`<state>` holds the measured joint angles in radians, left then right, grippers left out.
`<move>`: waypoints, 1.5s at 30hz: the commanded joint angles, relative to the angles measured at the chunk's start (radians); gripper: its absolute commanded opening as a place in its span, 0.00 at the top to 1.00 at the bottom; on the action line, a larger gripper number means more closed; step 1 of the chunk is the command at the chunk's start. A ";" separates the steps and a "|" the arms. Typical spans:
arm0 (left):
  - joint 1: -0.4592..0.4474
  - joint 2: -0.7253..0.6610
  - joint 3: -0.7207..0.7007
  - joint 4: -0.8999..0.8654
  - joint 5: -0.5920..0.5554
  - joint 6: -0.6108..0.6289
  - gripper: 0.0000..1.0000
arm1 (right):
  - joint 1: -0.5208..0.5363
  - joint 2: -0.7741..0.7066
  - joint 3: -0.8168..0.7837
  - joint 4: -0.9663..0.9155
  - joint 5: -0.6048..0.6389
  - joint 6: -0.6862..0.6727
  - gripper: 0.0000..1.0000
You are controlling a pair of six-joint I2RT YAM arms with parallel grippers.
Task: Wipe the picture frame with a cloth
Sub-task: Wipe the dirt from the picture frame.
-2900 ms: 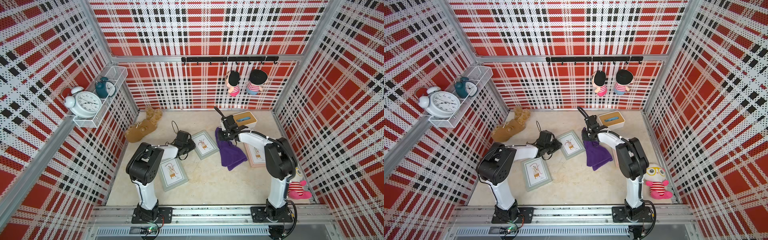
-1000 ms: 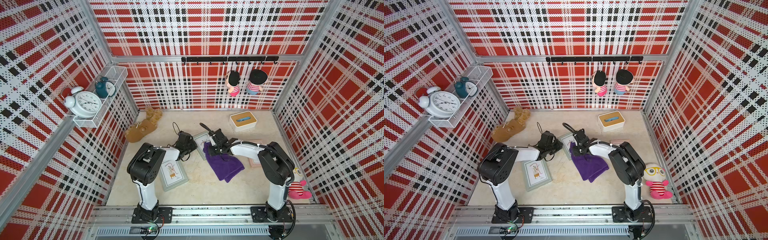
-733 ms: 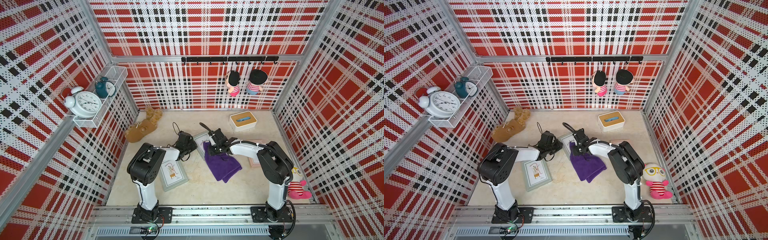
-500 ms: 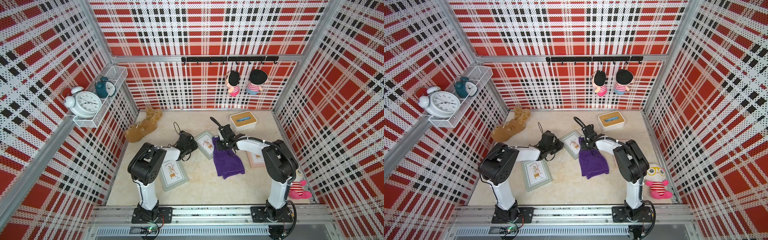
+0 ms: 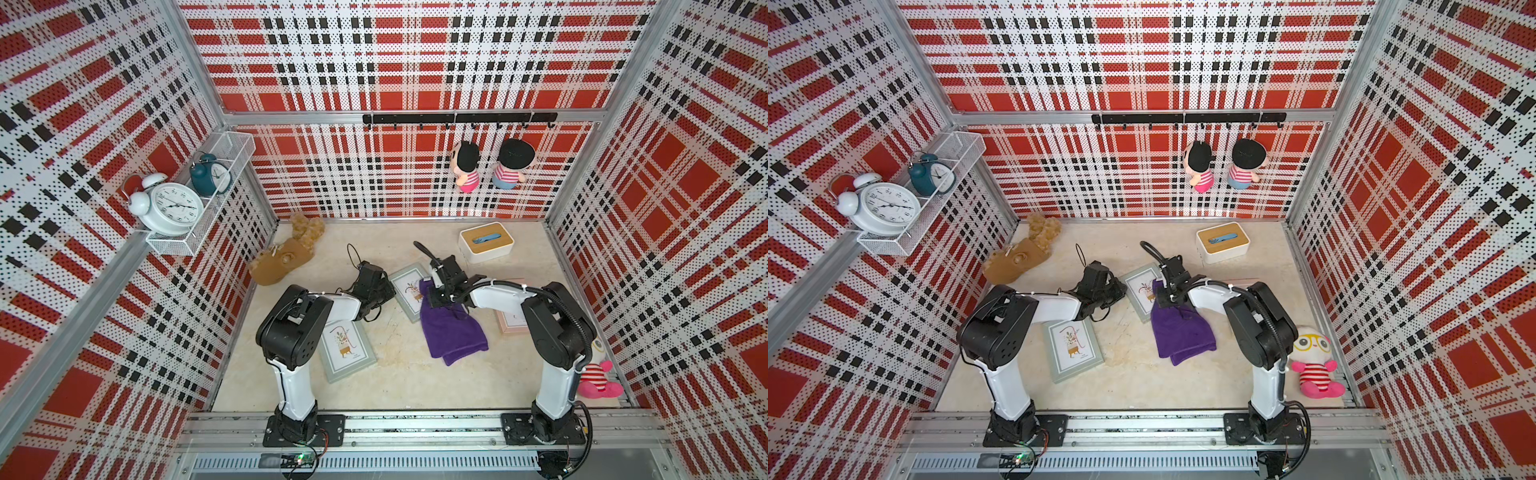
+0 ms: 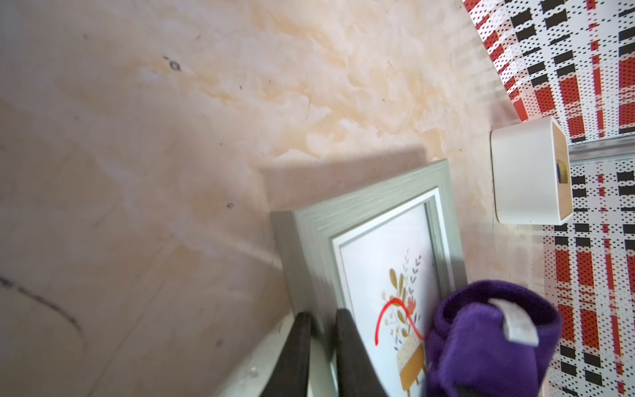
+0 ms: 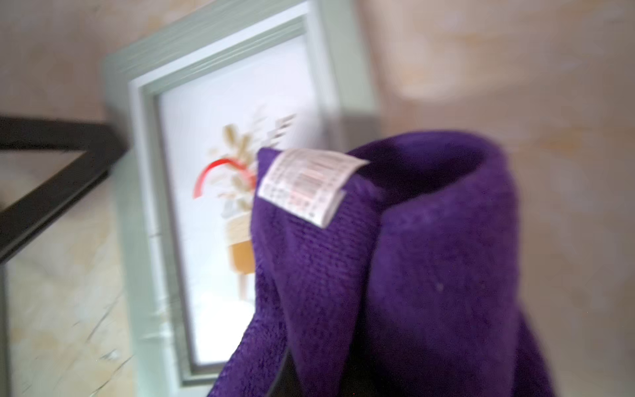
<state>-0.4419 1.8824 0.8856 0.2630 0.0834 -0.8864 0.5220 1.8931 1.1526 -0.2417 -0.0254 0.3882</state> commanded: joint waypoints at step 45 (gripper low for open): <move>0.008 0.254 0.219 -0.249 -0.041 0.140 0.85 | -0.032 -0.203 -0.232 0.019 -0.078 0.026 1.00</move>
<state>-0.4412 2.0441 1.1206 0.2123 0.0765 -0.8013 0.5381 1.7447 0.9558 -0.1440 -0.2237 0.3492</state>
